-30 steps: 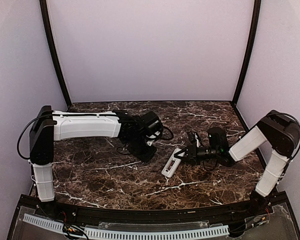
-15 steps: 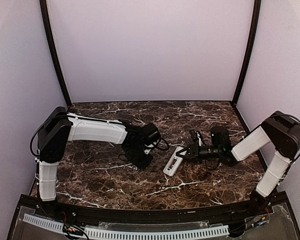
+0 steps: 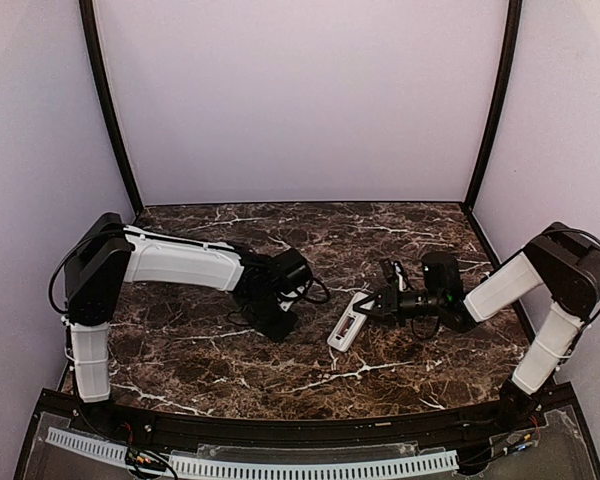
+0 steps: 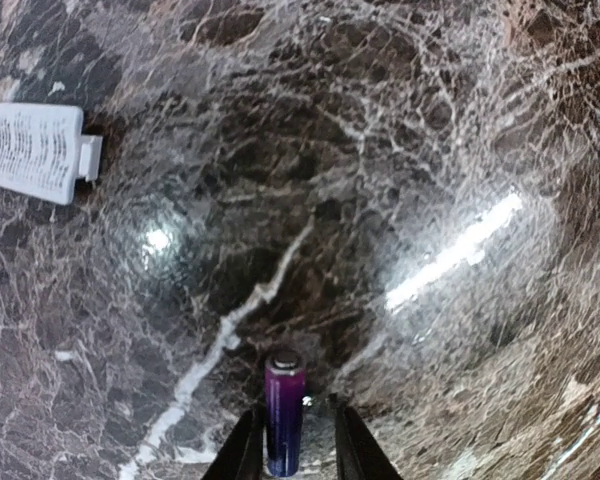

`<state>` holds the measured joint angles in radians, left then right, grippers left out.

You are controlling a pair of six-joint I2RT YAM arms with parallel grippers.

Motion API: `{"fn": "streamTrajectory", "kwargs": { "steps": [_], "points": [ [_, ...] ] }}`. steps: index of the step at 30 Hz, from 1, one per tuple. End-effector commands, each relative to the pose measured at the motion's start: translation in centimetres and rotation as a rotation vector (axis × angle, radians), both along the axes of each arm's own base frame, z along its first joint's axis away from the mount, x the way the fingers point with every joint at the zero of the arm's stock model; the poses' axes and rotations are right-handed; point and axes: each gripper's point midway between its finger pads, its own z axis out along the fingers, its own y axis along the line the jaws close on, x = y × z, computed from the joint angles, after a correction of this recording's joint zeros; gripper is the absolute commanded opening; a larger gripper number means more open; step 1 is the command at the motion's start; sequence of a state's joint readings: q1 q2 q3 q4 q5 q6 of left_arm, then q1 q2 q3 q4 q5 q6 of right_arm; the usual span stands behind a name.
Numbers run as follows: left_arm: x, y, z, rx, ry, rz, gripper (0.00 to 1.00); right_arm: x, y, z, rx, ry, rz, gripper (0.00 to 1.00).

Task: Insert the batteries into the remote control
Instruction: Pick up the battery from the center of the board, then place the battery in the battery compartment.

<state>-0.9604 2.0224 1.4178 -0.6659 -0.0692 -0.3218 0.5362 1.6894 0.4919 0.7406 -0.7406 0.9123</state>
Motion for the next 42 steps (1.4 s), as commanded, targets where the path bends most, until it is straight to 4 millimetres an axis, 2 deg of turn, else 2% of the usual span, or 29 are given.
{"fn": "streamTrajectory", "kwargs": {
  "steps": [1,5,14,17,23,29,38,42],
  "points": [
    [-1.8,2.5,0.2,0.054,0.040,0.001,0.25,0.0,-0.1,0.8,0.014,-0.037,0.010,0.00],
    [-1.8,2.6,-0.2,0.052,0.038,-0.015,0.22,0.1,0.0,0.8,0.015,-0.037,0.013,0.00],
    [-0.7,1.4,-0.4,0.043,0.013,-0.037,0.03,0.1,0.1,1.2,0.026,-0.056,0.031,0.00],
    [-0.3,1.0,0.5,0.030,-0.007,-0.026,0.00,0.1,0.3,1.7,0.026,-0.080,0.047,0.00],
    [0.1,0.0,4.0,-0.093,-0.071,0.002,0.00,0.3,0.5,2.2,0.002,-0.109,0.076,0.00],
    [0.9,-1.1,6.5,-0.192,-0.129,0.016,0.00,-0.1,0.4,2.6,0.008,-0.112,0.090,0.00],
    [0.6,-2.4,9.5,-0.318,-0.157,-0.006,0.00,-0.1,0.4,3.3,0.014,-0.125,0.088,0.00],
    [0.4,-2.3,9.7,-0.332,-0.159,-0.014,0.00,-0.1,0.4,3.4,0.014,-0.127,0.090,0.00]
  ]
}}
